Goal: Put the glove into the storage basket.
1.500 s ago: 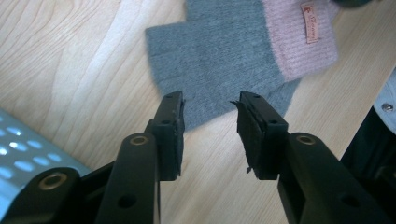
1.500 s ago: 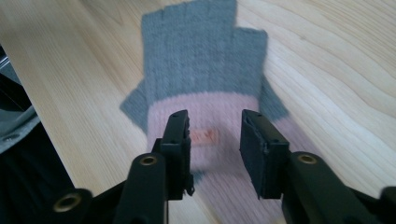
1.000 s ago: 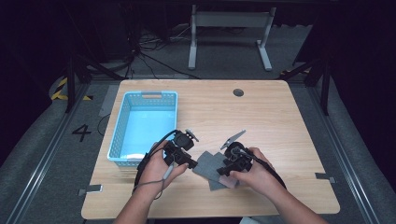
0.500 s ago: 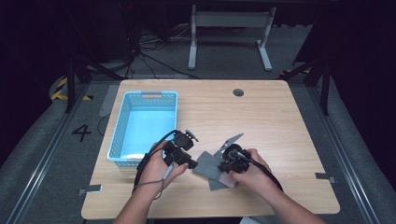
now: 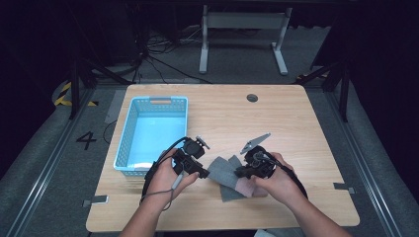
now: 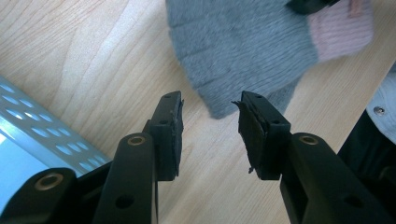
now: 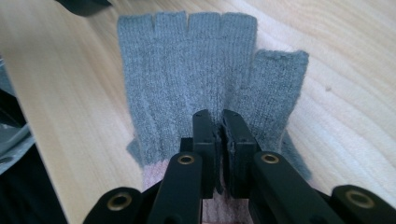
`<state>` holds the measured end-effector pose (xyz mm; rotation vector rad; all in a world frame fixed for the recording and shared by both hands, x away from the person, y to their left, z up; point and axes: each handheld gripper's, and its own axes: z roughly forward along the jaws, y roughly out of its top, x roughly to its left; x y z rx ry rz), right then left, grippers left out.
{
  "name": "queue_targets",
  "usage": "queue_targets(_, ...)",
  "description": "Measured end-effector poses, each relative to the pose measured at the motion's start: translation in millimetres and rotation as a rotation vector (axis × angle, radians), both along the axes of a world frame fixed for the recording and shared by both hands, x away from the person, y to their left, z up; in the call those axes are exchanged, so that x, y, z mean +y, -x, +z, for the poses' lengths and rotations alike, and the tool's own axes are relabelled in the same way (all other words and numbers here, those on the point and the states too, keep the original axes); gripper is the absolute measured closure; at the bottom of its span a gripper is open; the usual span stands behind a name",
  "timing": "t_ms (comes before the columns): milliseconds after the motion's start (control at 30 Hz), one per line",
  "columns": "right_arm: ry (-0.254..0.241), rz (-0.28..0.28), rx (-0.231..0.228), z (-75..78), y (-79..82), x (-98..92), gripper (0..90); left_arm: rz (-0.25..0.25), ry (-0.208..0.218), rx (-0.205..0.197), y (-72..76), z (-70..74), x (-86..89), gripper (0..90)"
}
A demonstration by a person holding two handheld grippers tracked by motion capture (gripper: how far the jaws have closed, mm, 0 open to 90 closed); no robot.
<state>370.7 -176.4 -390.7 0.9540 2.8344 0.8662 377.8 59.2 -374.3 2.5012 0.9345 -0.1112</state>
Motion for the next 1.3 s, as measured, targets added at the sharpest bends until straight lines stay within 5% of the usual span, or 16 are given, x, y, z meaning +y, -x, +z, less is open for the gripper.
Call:
queue_targets(300, -0.008, 0.031, -0.026, 21.9, -2.4, -12.6, 85.3, 0.012, 0.021, -0.013, -1.1, 2.9, 3.1, 59.8)
queue_targets(700, -0.003, 0.057, -0.018, 32.7, -7.5, -33.8, 85.2, 0.005, 0.047, -0.004, -3.9, 6.7, 2.8, 60.5)
queue_targets(1000, 0.034, 0.171, -0.040, 31.2, -12.3, -52.1, 85.2, 0.004, 0.041, -0.013, -5.6, 7.5, 1.4, 60.4)
queue_targets(1300, 0.038, 0.277, -0.043, 25.3, -14.2, -47.9, 85.2, 0.005, 0.036, -0.011, -4.6, 7.5, 2.2, 60.4)
